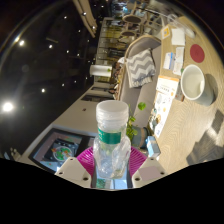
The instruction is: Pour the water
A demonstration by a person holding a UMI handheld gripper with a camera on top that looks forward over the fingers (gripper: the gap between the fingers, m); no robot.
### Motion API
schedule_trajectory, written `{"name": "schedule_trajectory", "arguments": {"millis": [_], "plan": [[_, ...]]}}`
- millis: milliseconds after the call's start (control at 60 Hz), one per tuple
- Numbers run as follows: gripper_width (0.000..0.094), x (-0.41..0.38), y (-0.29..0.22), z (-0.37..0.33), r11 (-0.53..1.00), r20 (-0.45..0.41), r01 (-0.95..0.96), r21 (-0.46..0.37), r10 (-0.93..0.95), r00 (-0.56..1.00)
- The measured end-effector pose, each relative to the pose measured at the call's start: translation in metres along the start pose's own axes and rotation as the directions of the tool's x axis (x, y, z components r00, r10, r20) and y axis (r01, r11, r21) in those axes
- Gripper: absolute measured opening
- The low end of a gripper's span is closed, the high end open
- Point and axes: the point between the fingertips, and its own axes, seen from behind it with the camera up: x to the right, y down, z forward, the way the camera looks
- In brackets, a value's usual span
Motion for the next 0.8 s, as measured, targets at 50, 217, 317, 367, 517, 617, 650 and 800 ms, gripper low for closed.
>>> {"name": "schedule_trajectory", "arguments": {"millis": [50, 217, 317, 367, 517, 617, 650, 800], "plan": [[0.0399, 0.01, -0.022, 0.005, 0.991, 0.027, -0.136, 0.009, 0.136, 0.99], [0.04, 0.044, -0.073, 0.0, 0.862, 0.094, -0.506, 0.016, 0.503, 0.859], [0.04, 0.073, -0.088, 0.011, 0.807, 0.096, -0.59, 0.025, 0.586, 0.805], [0.0402, 0.075, -0.088, -0.008, 0.783, 0.091, -0.622, 0.017, 0.618, 0.781], [0.0399, 0.078, -0.076, -0.012, 0.828, 0.023, -0.561, -0.008, 0.561, 0.828], [0.04, 0.075, -0.075, -0.015, 0.947, -0.074, -0.32, -0.039, 0.317, 0.946], [0.04, 0.073, -0.079, -0.018, 0.978, -0.101, -0.204, -0.053, 0.197, 0.975], [0.0404, 0.066, -0.138, -0.007, 0.927, -0.204, 0.366, -0.086, -0.376, 0.904]]}}
